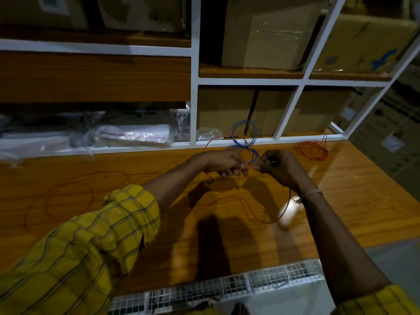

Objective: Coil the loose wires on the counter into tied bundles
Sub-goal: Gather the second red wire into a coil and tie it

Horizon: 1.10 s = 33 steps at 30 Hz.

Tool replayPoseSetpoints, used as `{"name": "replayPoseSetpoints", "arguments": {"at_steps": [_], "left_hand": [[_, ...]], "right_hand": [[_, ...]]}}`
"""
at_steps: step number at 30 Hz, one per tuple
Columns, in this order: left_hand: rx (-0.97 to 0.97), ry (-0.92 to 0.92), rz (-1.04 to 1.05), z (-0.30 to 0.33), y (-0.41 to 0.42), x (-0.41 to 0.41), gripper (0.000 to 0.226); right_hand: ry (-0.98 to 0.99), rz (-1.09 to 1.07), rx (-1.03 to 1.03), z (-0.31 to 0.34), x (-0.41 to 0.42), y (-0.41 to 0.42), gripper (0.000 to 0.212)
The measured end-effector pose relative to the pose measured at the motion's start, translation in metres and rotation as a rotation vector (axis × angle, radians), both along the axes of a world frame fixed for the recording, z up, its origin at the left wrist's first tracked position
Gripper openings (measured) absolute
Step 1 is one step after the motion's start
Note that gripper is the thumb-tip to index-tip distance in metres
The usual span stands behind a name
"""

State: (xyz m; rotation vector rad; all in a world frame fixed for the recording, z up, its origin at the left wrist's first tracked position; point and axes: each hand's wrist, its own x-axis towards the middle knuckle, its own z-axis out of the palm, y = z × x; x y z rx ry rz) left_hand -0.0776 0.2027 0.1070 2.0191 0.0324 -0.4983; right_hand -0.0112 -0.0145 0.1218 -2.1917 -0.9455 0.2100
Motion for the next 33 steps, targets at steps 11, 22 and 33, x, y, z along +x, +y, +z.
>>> {"name": "replayPoseSetpoints", "arguments": {"at_steps": [11, 22, 33], "left_hand": [[-0.276, 0.209, -0.221, 0.01, 0.028, -0.089, 0.043], [-0.602, 0.176, -0.145, 0.015, 0.037, -0.114, 0.034], [-0.356, -0.097, 0.212, 0.014, 0.048, -0.122, 0.025]], "right_hand": [[-0.153, -0.037, 0.055, 0.017, -0.013, -0.003, 0.006], [-0.321, 0.472, -0.259, 0.006, -0.057, 0.027, 0.055], [0.597, 0.413, 0.057, -0.01, -0.074, 0.017, 0.05]]}}
